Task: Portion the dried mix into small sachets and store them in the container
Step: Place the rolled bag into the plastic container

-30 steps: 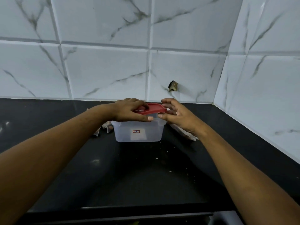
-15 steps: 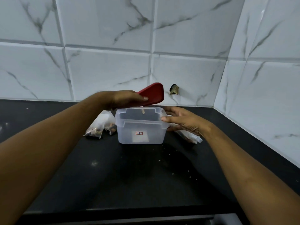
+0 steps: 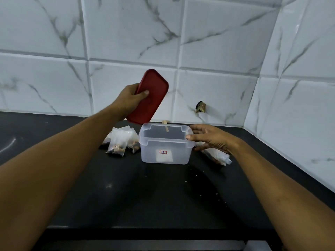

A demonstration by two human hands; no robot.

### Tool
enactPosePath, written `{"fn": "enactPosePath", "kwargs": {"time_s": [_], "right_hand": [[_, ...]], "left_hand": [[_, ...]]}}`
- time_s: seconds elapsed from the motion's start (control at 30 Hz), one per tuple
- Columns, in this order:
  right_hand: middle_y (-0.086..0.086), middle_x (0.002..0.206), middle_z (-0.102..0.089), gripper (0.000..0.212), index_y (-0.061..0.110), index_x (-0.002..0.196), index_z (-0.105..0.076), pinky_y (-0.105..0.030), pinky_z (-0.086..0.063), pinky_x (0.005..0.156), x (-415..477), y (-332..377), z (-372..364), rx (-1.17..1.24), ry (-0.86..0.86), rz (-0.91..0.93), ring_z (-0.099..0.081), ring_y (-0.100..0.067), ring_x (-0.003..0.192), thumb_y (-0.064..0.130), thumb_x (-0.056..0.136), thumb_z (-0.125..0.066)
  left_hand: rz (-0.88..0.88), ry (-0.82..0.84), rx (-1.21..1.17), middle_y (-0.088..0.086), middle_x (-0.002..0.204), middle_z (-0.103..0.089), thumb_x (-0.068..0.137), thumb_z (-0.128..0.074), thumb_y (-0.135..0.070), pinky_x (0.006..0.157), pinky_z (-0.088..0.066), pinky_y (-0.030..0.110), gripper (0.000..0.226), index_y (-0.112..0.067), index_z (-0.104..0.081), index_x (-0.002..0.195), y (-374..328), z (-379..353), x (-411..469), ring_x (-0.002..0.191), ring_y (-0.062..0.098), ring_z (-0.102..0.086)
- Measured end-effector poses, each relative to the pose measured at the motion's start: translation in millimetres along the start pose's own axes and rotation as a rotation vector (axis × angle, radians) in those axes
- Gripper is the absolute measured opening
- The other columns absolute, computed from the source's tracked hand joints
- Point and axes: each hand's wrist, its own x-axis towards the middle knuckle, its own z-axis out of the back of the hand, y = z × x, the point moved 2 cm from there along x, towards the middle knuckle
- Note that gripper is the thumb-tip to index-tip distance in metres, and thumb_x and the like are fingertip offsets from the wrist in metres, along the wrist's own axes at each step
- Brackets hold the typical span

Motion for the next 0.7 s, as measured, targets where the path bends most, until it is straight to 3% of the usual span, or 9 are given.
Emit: {"fn": "enactPosePath", "kwargs": {"time_s": [0.1,0.17,0.23,0.37,0.5,0.57,0.63,0.7], "right_hand": [[0.014,0.131,-0.064,0.055,0.030,0.135,-0.059,-0.046,-0.056,0.104,0.1,2.0,1.5,-0.029,-0.024,-0.033,-0.058,-0.010,0.131,0.036,0.085,-0.082],[0.008,0.141,-0.056,0.088,0.022,0.150,-0.049,-0.044,-0.054,0.104,0.6,5.6,4.2,-0.083,-0.076,-0.054,-0.053,-0.012,0.134,0.051,0.075,-0.084],[0.002,0.153,-0.050,0.103,0.021,0.156,-0.042,-0.042,-0.051,0.106,3.6,13.0,5.9,-0.109,-0.152,-0.031,-0.050,-0.015,0.137,0.062,0.071,-0.082],[-0.001,0.158,-0.045,0.088,0.022,0.156,-0.043,-0.035,-0.043,0.109,13.4,37.3,-0.5,-0.251,-0.276,0.081,-0.049,-0.019,0.140,0.061,0.084,-0.076],[-0.002,0.157,-0.045,0.079,0.022,0.153,-0.045,-0.040,-0.042,0.114,22.2,60.6,-27.5,-0.431,-0.340,0.159,-0.047,-0.021,0.142,0.058,0.088,-0.073],[-0.004,0.158,-0.045,0.076,0.021,0.153,-0.043,-0.035,-0.040,0.110,26.7,68.8,-45.8,-0.478,-0.340,0.191,-0.045,-0.022,0.143,0.055,0.091,-0.072],[-0.006,0.157,-0.046,0.073,0.019,0.153,-0.043,-0.031,-0.038,0.101,30.9,75.4,-61.8,-0.525,-0.347,0.220,-0.047,-0.025,0.142,0.051,0.094,-0.070],[-0.006,0.156,-0.047,0.072,0.018,0.153,-0.043,-0.031,-0.039,0.098,34.8,79.8,-75.2,-0.540,-0.347,0.229,-0.049,-0.026,0.139,0.050,0.095,-0.070]], "left_hand": [[0.002,-0.178,-0.090,0.003,0.106,-0.074,0.102,-0.063,-0.017,0.081,-0.061,0.036,0.017,-0.014,-0.065,0.118,7.4,14.0,-3.9,0.093,0.018,-0.072],[0.018,-0.292,-0.135,0.007,0.107,-0.073,0.099,-0.064,-0.013,0.084,-0.061,0.041,0.017,-0.013,-0.065,0.116,7.7,30.5,-5.7,0.095,0.022,-0.071],[0.067,-0.351,-0.167,0.007,0.107,-0.071,0.097,-0.064,-0.009,0.081,-0.061,0.041,0.022,-0.010,-0.063,0.119,5.0,49.8,-10.9,0.096,0.024,-0.070],[0.206,-0.373,-0.169,0.007,0.099,-0.068,0.092,-0.060,-0.001,0.066,-0.058,0.033,0.027,-0.009,-0.062,0.118,6.0,86.1,-34.4,0.083,0.021,-0.068],[0.344,-0.318,-0.069,0.016,0.107,-0.069,0.090,-0.061,0.000,0.064,-0.054,0.033,0.038,-0.008,-0.058,0.127,24.9,118.4,-71.8,0.079,0.024,-0.067],[0.427,-0.273,-0.025,0.020,0.111,-0.069,0.090,-0.061,-0.001,0.067,-0.056,0.036,0.044,-0.009,-0.056,0.133,38.4,132.9,-95.5,0.082,0.029,-0.068],[0.483,-0.238,0.016,0.021,0.104,-0.070,0.089,-0.061,0.001,0.070,-0.058,0.039,0.039,-0.006,-0.060,0.127,51.9,142.8,-116.9,0.079,0.030,-0.068],[0.521,-0.211,0.081,0.019,0.091,-0.070,0.091,-0.060,0.003,0.069,-0.058,0.036,0.020,-0.004,-0.066,0.109,63.0,147.0,-136.9,0.071,0.028,-0.067]]}}
